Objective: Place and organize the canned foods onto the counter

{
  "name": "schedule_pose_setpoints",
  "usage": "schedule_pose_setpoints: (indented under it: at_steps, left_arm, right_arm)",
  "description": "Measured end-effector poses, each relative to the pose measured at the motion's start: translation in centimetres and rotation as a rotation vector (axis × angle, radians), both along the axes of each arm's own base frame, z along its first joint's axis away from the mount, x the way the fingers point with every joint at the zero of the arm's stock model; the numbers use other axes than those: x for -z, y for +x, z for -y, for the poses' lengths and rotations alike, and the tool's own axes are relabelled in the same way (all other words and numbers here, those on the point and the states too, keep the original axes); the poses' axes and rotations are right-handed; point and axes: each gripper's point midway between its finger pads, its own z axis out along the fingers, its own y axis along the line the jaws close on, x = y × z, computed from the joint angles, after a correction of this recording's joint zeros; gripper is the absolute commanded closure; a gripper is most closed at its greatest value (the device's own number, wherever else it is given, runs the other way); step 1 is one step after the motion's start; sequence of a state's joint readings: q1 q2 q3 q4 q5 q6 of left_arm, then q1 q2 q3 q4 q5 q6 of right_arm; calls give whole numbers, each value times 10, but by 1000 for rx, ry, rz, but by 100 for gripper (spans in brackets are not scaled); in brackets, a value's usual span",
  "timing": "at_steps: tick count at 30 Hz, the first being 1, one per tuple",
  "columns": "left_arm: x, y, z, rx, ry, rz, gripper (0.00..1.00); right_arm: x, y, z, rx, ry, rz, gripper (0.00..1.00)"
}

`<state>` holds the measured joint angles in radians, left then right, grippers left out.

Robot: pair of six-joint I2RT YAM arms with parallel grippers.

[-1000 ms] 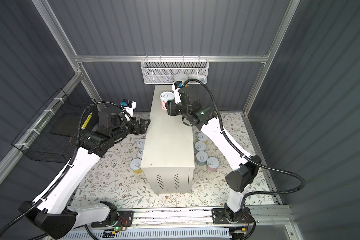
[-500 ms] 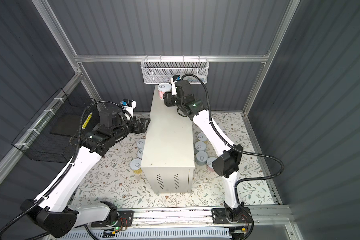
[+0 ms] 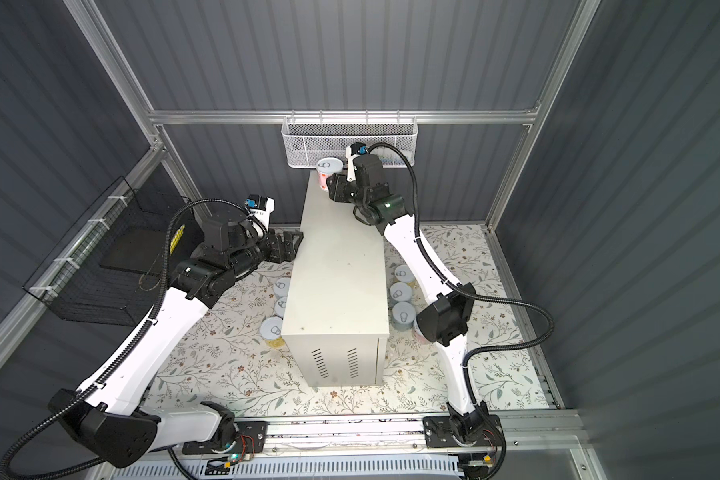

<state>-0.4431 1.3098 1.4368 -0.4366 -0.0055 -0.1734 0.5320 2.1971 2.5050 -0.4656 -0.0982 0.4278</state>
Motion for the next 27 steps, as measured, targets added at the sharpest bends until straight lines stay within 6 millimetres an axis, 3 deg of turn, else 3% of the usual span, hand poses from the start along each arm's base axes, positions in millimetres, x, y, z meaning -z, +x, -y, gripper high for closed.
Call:
schedule_pose_setpoints:
  at_steps: [4,7,10,14,17,21,27]
  left_arm:
    - [-4,9,0,-19,10,-2,12]
    - [-8,19,1,-30,10,4,12]
    - [-15,29,6,-28,0,22,14]
    - [-20,43,14,-20,-15,45,19]
    - [-18,54,24,-2,-29,49,25]
    - [-16,73,43,49,-69,56,29]
    - [-13,93,63,90,-118,59,33]
  right_arm:
    - [-7,-17,3,-35,18,-21,47]
    - [-23,-47,10,-68,34,-26,45]
    - [-54,-87,24,-86,60,24,44]
    - [-99,-149,56,-76,95,127,41]
    - [-119,-180,88,-24,103,199,41]
    - [-119,-197,119,58,76,239,42]
    - [-88,-189,137,136,1,203,43]
